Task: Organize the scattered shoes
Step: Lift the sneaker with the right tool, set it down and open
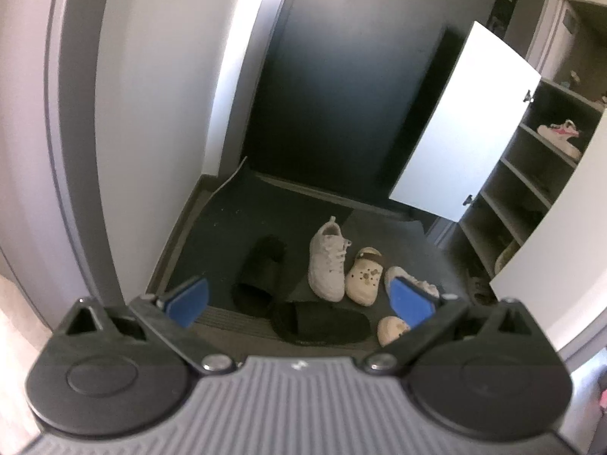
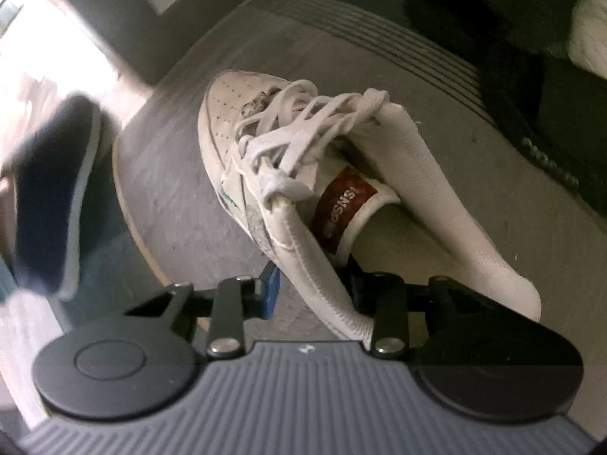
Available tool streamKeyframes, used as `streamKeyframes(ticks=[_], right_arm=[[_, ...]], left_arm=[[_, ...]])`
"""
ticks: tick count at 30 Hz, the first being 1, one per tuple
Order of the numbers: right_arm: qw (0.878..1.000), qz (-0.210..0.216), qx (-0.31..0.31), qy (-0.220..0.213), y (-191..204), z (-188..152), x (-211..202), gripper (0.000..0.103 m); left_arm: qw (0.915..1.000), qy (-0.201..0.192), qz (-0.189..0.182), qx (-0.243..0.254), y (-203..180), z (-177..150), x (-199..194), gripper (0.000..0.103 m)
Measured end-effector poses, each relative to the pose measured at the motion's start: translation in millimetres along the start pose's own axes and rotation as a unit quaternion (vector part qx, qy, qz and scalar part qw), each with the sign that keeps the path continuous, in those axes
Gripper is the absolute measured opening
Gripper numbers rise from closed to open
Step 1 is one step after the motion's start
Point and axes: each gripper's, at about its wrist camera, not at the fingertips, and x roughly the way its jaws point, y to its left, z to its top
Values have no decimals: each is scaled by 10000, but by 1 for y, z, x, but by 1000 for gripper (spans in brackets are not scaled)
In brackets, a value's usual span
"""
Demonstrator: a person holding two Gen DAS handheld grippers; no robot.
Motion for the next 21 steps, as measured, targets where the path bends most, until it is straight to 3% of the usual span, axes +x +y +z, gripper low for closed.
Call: streamKeyframes(ticks=[9, 13, 17, 21], right_arm=[[9841, 679, 1539, -572, 23, 0, -33, 20], [9590, 553, 2644, -858, 45, -20, -40, 20], [9417, 386, 3179, -1031, 77, -40, -39, 19], [9247, 506, 3634, -1016, 98, -54, -25, 19]], left_arm=[[9997, -124, 100, -185, 13, 1, -8, 103], [9989, -260, 107, -387, 24, 3, -18, 103], [9984, -389, 149, -390, 26, 1, -25, 103], [9989, -280, 145, -353, 24, -1, -21, 103]])
